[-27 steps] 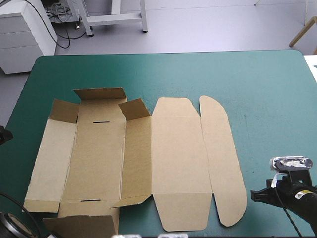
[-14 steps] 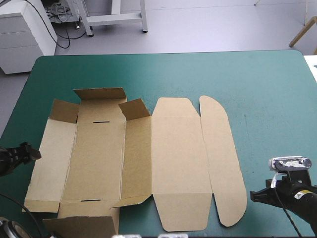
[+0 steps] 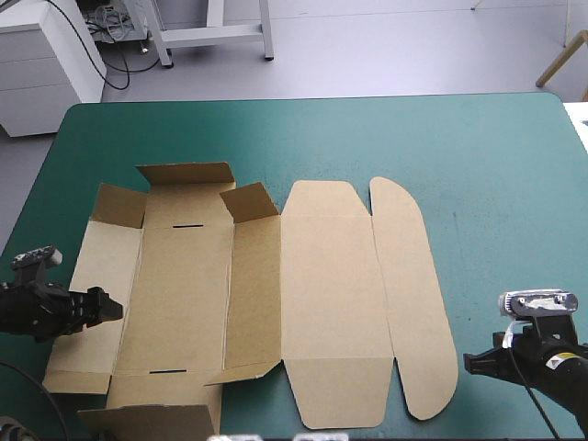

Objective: Fold the box

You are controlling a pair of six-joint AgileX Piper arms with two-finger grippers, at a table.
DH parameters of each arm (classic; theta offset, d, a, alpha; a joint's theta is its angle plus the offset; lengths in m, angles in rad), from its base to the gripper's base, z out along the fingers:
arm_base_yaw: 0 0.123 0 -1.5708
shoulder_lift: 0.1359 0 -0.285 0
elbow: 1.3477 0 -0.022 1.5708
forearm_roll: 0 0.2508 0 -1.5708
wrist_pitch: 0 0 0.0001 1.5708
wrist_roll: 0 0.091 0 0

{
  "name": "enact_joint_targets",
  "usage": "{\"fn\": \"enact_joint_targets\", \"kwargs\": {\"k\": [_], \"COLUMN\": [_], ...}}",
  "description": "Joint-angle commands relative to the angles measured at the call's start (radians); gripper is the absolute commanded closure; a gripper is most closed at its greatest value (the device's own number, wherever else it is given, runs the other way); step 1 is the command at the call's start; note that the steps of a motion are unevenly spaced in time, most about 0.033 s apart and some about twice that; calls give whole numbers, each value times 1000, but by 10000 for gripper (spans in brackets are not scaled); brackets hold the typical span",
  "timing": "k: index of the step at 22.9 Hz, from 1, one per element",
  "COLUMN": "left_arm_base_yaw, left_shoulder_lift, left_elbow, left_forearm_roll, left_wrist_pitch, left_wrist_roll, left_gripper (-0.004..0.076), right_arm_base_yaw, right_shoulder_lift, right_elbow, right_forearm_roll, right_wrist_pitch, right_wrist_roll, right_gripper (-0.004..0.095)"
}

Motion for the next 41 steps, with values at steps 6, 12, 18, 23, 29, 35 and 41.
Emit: {"fn": "enact_joint_targets", "kwargs": {"k": [6, 12, 18, 23, 29, 35, 41], "left_arm_base_yaw": [-33, -33, -33, -33, -33, -33, -33], "left_shoulder_lift": [-19, -22, -22, -22, -22, -22, -22], "left_elbow": [117, 101, -24, -158, -379, -603, -608], "left_forearm_roll": [-153, -253, -250, -237, -126, 25, 40], "left_wrist_pitch": [83, 83, 83, 83, 78, 78, 78], "left_wrist_roll": [98, 131, 131, 91, -13, -143, -185], "left_gripper": [547, 734, 734, 734, 734, 734, 734], "right_arm_base_yaw": [3, 3, 3, 3, 3, 3, 3], "right_shoulder_lift": [3, 3, 3, 3, 3, 3, 3], "right_elbow": [-22, -22, -22, -22, -22, -22, -22], "right_forearm_roll": [21, 21, 21, 21, 21, 21, 21], "right_wrist_pitch": [-42, -42, -42, -42, -42, -42, -42], "right_wrist_roll": [-10, -10, -10, -10, -10, -10, -10], "right_gripper": [922, 922, 922, 922, 922, 922, 922]}}
